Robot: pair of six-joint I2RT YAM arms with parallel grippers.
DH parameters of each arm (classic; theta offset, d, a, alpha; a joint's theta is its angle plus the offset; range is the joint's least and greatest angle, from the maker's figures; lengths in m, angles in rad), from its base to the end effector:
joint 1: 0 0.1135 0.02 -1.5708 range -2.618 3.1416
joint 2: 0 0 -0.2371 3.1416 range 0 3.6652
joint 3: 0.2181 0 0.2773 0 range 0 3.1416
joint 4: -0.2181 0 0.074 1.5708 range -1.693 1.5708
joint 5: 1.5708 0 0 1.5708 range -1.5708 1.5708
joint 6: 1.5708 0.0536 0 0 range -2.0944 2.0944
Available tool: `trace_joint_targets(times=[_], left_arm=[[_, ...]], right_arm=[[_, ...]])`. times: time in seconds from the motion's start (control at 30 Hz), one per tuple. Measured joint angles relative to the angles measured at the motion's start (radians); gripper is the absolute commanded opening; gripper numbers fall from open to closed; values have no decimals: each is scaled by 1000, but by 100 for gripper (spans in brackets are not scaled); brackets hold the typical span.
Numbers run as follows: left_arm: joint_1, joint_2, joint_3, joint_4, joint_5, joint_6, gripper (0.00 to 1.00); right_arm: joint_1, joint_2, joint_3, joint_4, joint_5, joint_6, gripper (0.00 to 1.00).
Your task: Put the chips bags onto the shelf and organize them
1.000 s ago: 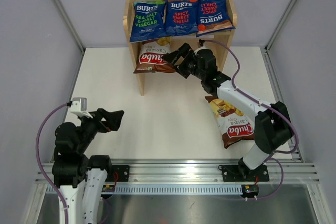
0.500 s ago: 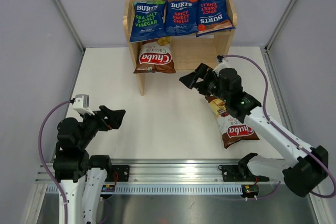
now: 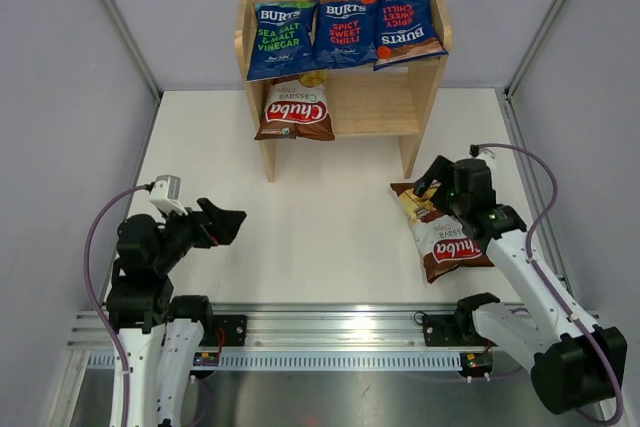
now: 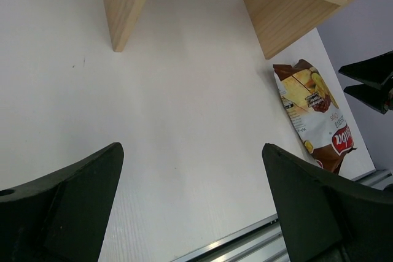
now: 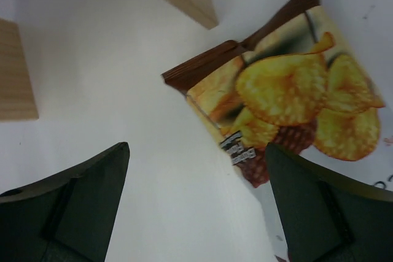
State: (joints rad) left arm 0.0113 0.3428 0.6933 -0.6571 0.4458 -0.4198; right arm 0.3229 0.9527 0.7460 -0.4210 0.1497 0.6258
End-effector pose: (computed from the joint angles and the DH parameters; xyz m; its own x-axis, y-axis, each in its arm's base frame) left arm 0.1473 -0.0214 0.3056 -0.4390 -0.3727 -0.8175 0.2430 0.8267 -0.5074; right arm 0.2516 0.0758 0.2353 -0.5681 0.4207 -0.7073 0.1647 0.9002 0.4031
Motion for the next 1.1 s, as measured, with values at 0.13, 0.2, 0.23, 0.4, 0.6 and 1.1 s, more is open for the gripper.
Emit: trace_joint_targets(times=[0.13,0.2,0.23,0.4,0.6,1.1], left_arm=[[0,0,0,1,19,1,99],[0,0,0,2,28,1,99],[0,0,0,2,31,1,99],[-2,-3,0,4,50,1,99],[-72,-34,-22,26,84,1,99],[-149,-35,-22,28,95,2,99]], right_arm=[[-205,14,-13,-8,-29,5,100],[-334,64,5,1,-75,-1,100],[-380,99,18,11,-87,-8,100],[-526,448,193,45,-226,-120,100],[-667,698,248,64,-486,-232,99],[-683,772,135,164,-839,-259,74]])
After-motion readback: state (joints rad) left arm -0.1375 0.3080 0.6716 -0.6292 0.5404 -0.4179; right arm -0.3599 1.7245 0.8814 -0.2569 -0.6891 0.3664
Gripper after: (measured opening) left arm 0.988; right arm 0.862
